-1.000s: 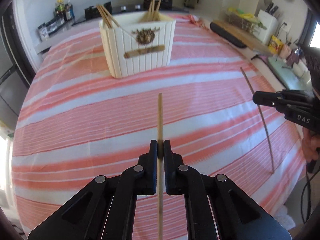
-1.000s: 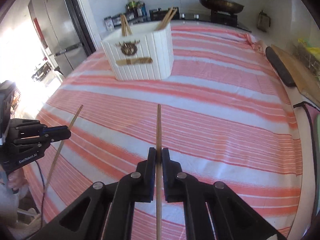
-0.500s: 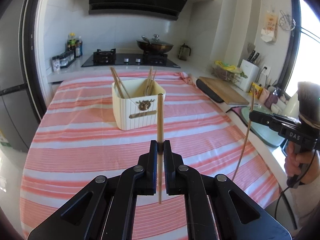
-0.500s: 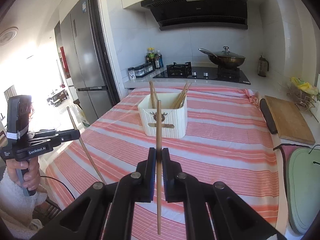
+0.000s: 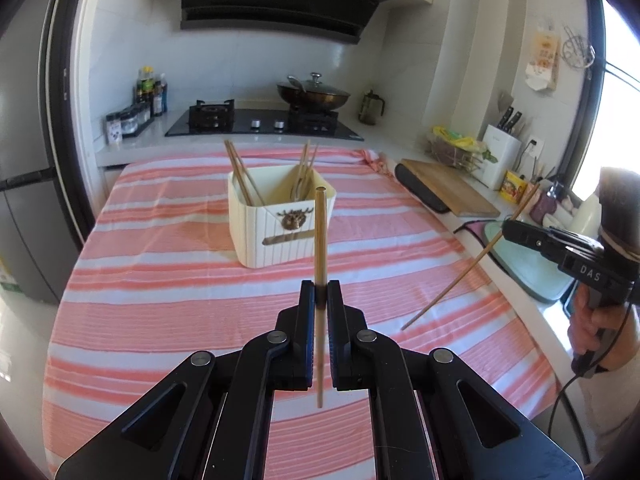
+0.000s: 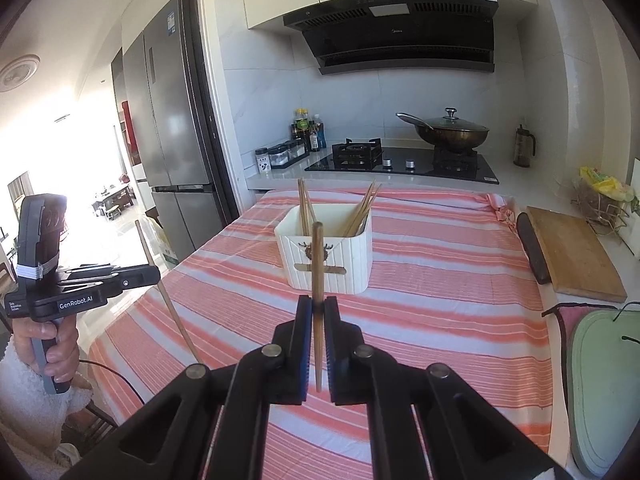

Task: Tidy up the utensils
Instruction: 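Lift both held chopsticks and lower them into the cream holder, then open both grippers to release the chopsticks and withdraw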

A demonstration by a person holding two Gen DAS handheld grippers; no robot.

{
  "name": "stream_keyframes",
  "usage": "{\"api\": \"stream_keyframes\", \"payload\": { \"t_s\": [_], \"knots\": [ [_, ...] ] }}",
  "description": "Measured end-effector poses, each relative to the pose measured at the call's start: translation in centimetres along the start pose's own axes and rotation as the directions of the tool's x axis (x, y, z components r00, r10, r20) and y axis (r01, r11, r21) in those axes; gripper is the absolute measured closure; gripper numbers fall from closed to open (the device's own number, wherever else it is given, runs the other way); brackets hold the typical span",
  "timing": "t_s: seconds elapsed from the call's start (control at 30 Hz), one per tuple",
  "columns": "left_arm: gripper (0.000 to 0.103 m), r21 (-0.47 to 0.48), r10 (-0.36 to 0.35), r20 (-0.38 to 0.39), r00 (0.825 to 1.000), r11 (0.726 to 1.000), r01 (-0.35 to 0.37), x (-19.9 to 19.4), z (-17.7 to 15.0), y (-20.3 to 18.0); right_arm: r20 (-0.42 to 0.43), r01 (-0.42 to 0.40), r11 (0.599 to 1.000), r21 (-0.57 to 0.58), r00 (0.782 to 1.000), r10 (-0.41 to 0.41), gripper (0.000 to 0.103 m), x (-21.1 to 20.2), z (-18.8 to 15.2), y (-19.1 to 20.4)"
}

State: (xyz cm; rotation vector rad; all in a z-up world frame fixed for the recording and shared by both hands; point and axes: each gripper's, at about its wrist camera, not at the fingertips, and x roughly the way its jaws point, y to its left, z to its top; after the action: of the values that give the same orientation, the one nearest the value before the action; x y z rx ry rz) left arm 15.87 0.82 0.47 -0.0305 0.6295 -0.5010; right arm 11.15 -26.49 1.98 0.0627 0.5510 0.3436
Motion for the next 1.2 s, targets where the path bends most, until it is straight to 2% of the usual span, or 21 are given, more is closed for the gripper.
{"api": "stream_keyframes", "payload": {
  "t_s": [0.1,0.23,0.4,0.47,0.53,0.63,0.7,0.77,0.87,1.0,1.07,1.1,1.13,1.17,1.2],
  "knots": [
    [0.099,-0.001,0.0,0.037,0.999,1.0,0.0,-0.7,2.2,0.3,0.025,0.012,1.0,-0.002,1.0,-0.012,0.097,0.5,1.8,-0.3],
    [0.099,0.0,0.012,0.138,0.99,1.0,-0.012,-2.0,6.9,0.8,0.078,0.027,0.999,-0.016,0.997,-0.026,0.097,1.4,5.6,-0.6],
    [0.099,0.003,0.053,0.284,0.957,0.998,-0.056,-1.3,13.5,1.2,0.177,0.046,0.998,-0.044,0.984,-0.037,0.097,3.6,11.7,-0.4],
    [0.099,0.005,0.087,0.308,0.947,0.996,-0.093,0.5,15.7,1.5,0.218,0.054,0.997,-0.062,0.975,-0.039,0.097,5.0,13.8,-0.3],
    [0.099,-0.009,0.115,0.295,0.949,0.993,-0.118,3.1,17.1,2.2,0.22,0.049,0.996,-0.07,0.975,-0.033,0.097,7.3,15.5,-0.2],
    [0.099,-0.055,0.135,0.208,0.969,0.99,-0.127,8.3,18.2,4.2,0.17,0.033,0.996,-0.085,0.985,-0.018,0.097,12.0,16.9,-0.3],
    [0.099,-0.08,0.14,0.137,0.981,0.988,-0.13,11.7,18.3,5.4,0.078,-0.003,0.997,-0.077,0.997,0.009,0.097,15.9,17.0,-0.6],
    [0.099,-0.092,0.141,0.049,0.989,0.986,-0.136,15.2,18.0,6.6,-0.039,-0.026,0.998,-0.06,0.999,0.024,0.097,20.0,16.7,-0.8],
    [0.099,-0.132,0.131,-0.06,0.99,0.982,-0.138,19.3,16.7,8.4,-0.183,-0.04,0.998,-0.048,0.983,0.031,0.097,25.7,15.6,-1.4],
    [0.097,-0.181,0.102,-0.13,0.986,0.976,-0.124,22.1,14.8,9.8,-0.287,-0.044,0.998,-0.042,0.958,0.03,0.095,31.0,14.2,-1.8],
    [0.074,-0.189,0.102,-0.151,0.983,0.973,-0.13,22.3,13.9,10.1,-0.288,-0.055,0.998,-0.024,0.957,0.045,0.092,32.2,13.9,-2.1],
    [0.048,-0.19,0.1,-0.149,0.984,0.973,-0.128,22.0,13.6,10.2,-0.279,-0.05,0.999,-0.008,0.959,0.046,0.082,32.3,13.9,-2.4],
    [0.031,-0.184,0.103,-0.133,0.986,0.975,-0.127,21.3,13.3,10.0,-0.261,-0.046,0.999,0.014,0.964,0.048,0.075,32.0,13.9,-2.9],
    [0.026,-0.17,0.115,-0.11,0.987,0.977,-0.133,20.5,12.9,9.9,-0.233,-0.04,0.998,0.038,0.971,0.048,0.062,31.3,13.9,-3.2],
    [0.018,-0.153,0.13,-0.093,0.987,0.978,-0.143,19.5,12.6,9.6,-0.201,-0.025,0.998,0.057,0.979,0.037,0.055,30.4,14.1,-3.6]
  ]
}}
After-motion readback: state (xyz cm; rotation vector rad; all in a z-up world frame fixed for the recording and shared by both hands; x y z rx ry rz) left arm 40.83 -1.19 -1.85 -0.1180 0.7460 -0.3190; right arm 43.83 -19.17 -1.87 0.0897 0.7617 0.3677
